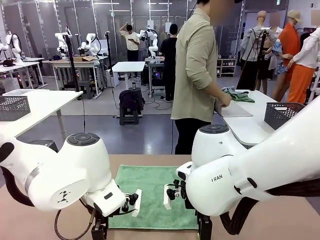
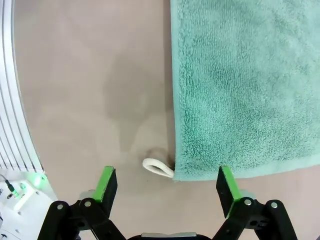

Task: Fold the towels and place them in the basket.
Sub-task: When a person lays out a Towel with hook on the table, fold it in half twice.

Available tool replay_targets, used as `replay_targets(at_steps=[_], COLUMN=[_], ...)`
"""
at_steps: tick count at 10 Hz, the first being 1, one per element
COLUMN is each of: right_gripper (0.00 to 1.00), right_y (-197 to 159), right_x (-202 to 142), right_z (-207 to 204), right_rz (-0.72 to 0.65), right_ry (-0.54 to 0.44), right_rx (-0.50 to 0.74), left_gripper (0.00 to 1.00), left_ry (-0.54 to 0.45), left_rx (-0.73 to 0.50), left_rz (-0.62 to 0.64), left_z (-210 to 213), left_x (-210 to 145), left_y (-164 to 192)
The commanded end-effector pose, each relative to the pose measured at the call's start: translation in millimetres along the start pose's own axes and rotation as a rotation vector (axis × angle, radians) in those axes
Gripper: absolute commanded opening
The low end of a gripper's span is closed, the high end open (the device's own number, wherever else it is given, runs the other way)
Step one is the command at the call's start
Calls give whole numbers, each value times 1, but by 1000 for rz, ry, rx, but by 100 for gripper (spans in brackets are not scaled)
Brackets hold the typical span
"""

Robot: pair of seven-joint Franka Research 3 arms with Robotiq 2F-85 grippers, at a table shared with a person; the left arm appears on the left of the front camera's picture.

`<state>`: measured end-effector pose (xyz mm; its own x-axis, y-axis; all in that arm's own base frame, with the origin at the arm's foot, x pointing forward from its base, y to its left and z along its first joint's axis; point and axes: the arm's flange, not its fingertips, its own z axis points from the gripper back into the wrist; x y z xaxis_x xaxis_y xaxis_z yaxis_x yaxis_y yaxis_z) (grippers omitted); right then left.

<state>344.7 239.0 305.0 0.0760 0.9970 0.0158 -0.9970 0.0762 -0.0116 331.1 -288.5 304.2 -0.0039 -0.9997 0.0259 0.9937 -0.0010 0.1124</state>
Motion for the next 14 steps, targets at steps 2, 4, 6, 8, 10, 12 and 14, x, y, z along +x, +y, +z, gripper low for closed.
replay_targets(at_steps=[2, 4, 6, 8, 10, 12, 14], right_gripper=[100, 100, 100, 98, 79, 79, 79], right_y=[-10, -13, -13, -13, -11, -10, -9], right_x=[-3, -5, -4, -1, 0, -1, -2], right_z=[-10, -14, -16, -17, -18, -20, -20], right_rz=[49, 51, 52, 49, 44, 45, 42], right_ry=[18, 16, 0, -3, 0, 1, -3], right_rx=[-15, -6, -7, 0, -18, -28, -31], left_gripper=[100, 100, 100, 92, 80, 80, 80], left_ry=[10, 13, 15, 29, 25, 23, 18], left_rx=[22, 20, 21, 53, 52, 61, 64], left_rz=[-5, -11, -24, -37, -43, -30, -20], left_z=[-4, -3, -6, -9, -11, -14, -16], left_x=[-1, -4, -5, -4, -5, -7, -9], left_y=[15, 22, 25, 25, 24, 23, 24])
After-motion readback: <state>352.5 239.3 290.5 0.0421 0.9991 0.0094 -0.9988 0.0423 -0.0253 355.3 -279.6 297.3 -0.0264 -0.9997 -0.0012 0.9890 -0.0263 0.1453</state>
